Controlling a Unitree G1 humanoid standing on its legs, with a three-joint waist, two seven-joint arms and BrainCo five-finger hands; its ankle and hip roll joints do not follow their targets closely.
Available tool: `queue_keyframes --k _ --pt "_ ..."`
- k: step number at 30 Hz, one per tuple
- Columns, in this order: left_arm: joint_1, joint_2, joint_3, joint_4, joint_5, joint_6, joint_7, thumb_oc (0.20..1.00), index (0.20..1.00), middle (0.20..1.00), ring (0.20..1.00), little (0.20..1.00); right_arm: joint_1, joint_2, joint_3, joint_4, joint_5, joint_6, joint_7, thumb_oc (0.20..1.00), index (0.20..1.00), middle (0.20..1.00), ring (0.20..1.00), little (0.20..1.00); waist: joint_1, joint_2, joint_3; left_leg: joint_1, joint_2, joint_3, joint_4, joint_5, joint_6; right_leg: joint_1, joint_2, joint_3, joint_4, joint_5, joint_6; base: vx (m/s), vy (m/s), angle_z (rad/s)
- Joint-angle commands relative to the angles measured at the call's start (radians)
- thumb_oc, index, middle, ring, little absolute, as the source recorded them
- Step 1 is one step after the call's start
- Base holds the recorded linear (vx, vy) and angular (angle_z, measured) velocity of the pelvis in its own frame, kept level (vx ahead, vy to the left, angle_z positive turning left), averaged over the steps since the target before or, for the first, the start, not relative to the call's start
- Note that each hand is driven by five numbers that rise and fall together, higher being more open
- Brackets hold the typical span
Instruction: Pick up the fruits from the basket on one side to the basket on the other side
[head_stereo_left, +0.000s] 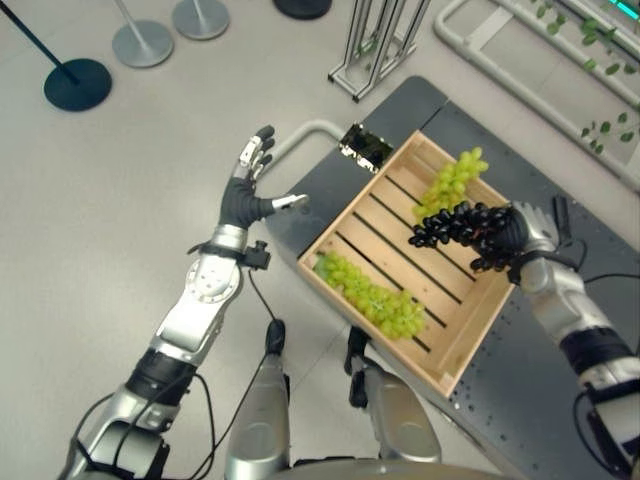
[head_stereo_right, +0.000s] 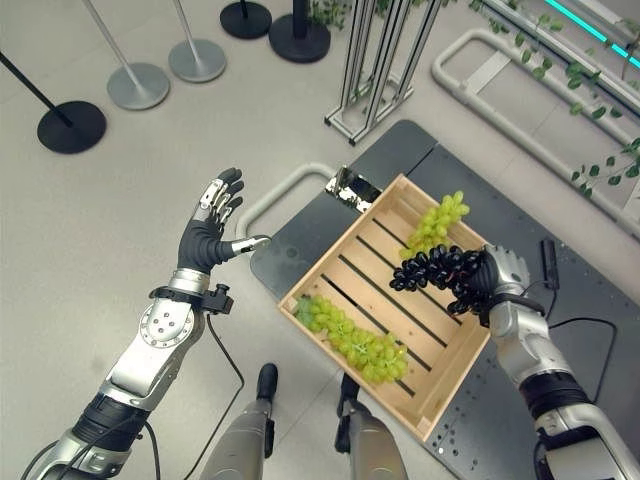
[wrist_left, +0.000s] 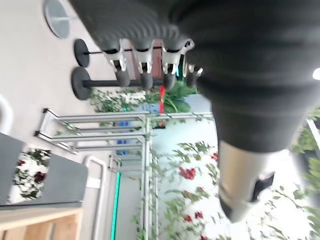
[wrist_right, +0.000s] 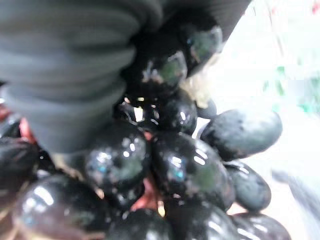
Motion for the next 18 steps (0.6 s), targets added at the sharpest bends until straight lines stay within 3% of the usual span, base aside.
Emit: queue_keyframes --k 1,6,10,14,18 --pt "0.055 0.010 -0.032 -0.044 0.002 -0.029 -0.054 1.000 1.000 1.000 1.000 1.000 -0.029 -0.087 -0.006 -0.074 -0.050 -0.037 -0.007 0.200 0.200 0.200 0.200 0.200 -0.021 -0.014 -0.157 0.004 -0.012 0.040 0.016 -0.073 0.020 0.029 -0.041 -0.007 0.033 -0.061 0.110 0.11 0.005 -0.06" --pt "0.051 0.048 -0.081 -0.030 0.048 -0.016 -0.119 1.000 1.000 1.000 1.000 1.000 -0.038 -0.170 0.006 -0.154 -0.071 -0.087 0.029 0.200 0.200 0.200 0.200 0.200 -0.032 -0.018 -0.228 0.068 -0.002 0.056 -0.023 -0.075 0.020 0.079 -0.035 0.002 0.013 -0.065 0.115 0.10 0.009 -0.05" --pt "-0.018 0.173 -0.159 -0.026 0.152 -0.005 -0.220 1.000 1.000 1.000 1.000 1.000 -0.066 -0.297 0.060 -0.259 -0.049 -0.167 0.111 0.200 0.200 0.200 0.200 0.200 -0.048 -0.016 -0.286 0.122 -0.001 0.075 -0.053 -0.080 0.019 0.116 -0.032 0.009 -0.004 -0.066 0.124 0.08 0.021 -0.10" --pt "-0.086 0.252 -0.225 -0.029 0.083 0.012 -0.304 1.000 1.000 1.000 1.000 1.000 -0.094 -0.363 0.119 -0.316 -0.018 -0.208 0.178 0.200 0.200 0.200 0.200 0.200 -0.052 -0.013 -0.320 0.155 0.001 0.091 -0.083 -0.074 0.016 0.136 -0.034 0.015 -0.026 -0.055 0.131 0.06 0.015 -0.12" --pt "-0.127 0.257 -0.253 -0.013 0.050 0.035 -0.335 1.000 1.000 1.000 1.000 1.000 -0.107 -0.392 0.141 -0.363 -0.026 -0.219 0.220 0.200 0.200 0.200 0.200 0.200 -0.053 -0.009 -0.330 0.167 0.000 0.101 -0.100 -0.058 0.014 0.145 -0.036 0.016 -0.044 -0.039 0.131 0.00 0.007 -0.13"
